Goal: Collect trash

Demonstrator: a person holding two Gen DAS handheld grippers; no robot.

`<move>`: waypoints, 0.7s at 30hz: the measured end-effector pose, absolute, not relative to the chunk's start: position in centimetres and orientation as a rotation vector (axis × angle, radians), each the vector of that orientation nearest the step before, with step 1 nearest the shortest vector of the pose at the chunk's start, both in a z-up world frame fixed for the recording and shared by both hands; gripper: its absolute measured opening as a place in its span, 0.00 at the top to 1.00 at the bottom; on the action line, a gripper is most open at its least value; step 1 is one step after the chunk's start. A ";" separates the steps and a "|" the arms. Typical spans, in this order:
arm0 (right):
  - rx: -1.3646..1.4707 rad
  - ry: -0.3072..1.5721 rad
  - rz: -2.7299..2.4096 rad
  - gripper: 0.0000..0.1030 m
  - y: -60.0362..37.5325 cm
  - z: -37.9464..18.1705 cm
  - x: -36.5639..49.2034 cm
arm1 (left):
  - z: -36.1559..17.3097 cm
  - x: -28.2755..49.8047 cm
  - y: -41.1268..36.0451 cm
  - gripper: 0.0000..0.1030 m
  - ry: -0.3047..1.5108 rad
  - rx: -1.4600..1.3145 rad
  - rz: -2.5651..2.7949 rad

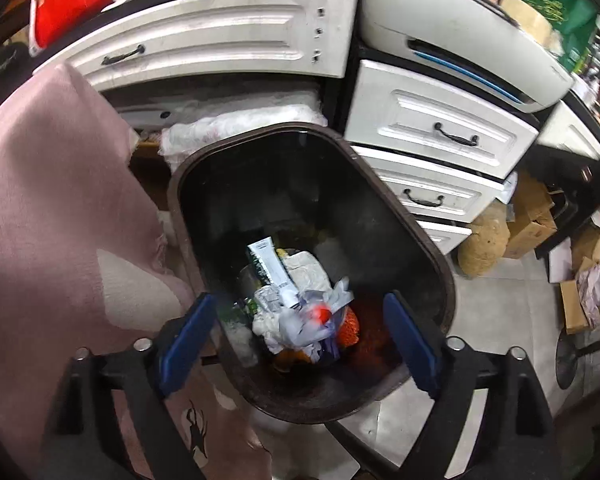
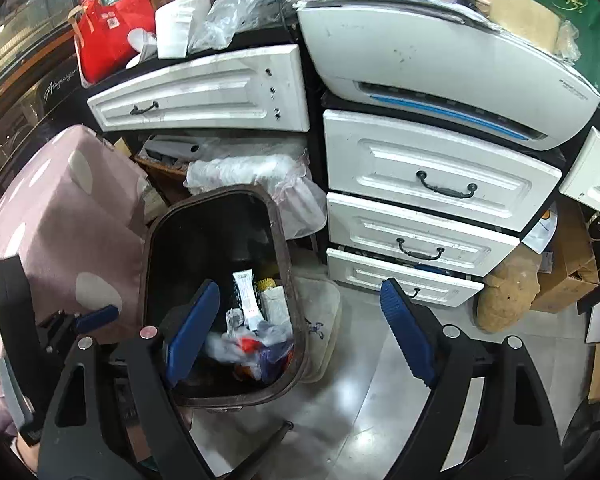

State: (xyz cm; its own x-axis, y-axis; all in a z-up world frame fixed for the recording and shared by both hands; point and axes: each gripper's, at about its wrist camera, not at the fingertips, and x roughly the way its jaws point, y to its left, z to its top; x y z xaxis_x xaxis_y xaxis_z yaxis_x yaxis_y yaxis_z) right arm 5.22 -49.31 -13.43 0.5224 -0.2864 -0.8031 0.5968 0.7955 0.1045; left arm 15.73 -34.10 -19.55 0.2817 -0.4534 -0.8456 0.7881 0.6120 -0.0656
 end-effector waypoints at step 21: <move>0.238 0.472 -0.777 0.05 -41.7 -3.2 -0.5 | -4.4 6.4 -23.4 0.05 0.414 0.270 -0.833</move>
State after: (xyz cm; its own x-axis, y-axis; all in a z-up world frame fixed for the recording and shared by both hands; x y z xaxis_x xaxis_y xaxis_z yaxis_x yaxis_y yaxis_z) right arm -0.52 -41.66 -3.21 0.6159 -0.6156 -0.4916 0.7201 0.6931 0.0344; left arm 6.42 -23.35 -4.44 0.5999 -0.6573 -0.4561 0.7607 0.6453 0.0706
